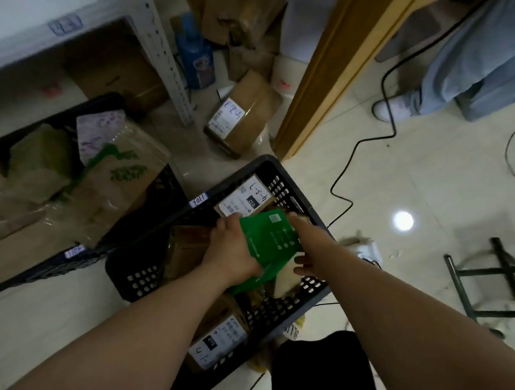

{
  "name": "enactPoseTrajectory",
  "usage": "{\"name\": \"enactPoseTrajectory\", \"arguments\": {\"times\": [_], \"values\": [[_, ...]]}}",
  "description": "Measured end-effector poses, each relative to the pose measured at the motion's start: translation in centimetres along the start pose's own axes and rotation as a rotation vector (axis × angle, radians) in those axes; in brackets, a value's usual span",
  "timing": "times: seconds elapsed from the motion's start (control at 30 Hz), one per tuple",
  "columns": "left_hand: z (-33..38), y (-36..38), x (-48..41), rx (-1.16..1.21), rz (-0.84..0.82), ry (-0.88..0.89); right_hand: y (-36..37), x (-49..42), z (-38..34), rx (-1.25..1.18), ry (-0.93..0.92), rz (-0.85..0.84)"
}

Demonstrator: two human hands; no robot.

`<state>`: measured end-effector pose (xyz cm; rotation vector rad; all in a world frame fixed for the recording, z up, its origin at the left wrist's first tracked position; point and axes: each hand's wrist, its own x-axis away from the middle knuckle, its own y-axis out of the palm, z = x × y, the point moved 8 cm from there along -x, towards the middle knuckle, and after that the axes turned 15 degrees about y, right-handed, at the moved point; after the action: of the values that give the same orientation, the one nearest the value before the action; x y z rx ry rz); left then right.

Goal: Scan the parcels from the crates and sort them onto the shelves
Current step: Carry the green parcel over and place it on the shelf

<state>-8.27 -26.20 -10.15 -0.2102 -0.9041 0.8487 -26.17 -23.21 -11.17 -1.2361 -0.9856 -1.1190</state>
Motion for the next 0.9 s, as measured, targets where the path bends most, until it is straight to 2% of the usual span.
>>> {"name": "enactPoseTrajectory", "arguments": {"times": [0.23, 0.43, 0.6, 0.7, 0.83, 0.9], "values": [[13.0, -14.1, 10.0, -0.158, 0.213, 0.331, -1.5, 19.9, -2.2, -0.095, -0.135, -0.197], [23.5, -25.2, 20.1, -0.462, 0.443, 0.722, -3.0, 37.7, -4.4, -0.215, -0.256, -0.353], [29.5, -33.1, 27.6, -0.605, 0.573, 0.992, -4.1, 48.7, -6.0, -0.150, -0.490, -0.346], [30.9, -38.3, 30.8, -0.385, 0.660, 0.995, -5.0, 54.6, -6.7, -0.135, -0.656, -0.325], [29.7, -45.0, 32.0, 0.389, 0.807, 0.693, -5.5, 60.5, -7.5, -0.085, -0.857, -0.313], [29.5, -46.5, 32.4, 0.605, 0.779, 0.606, -5.2, 62.8, -7.8, -0.015, -0.952, -0.303]]}}
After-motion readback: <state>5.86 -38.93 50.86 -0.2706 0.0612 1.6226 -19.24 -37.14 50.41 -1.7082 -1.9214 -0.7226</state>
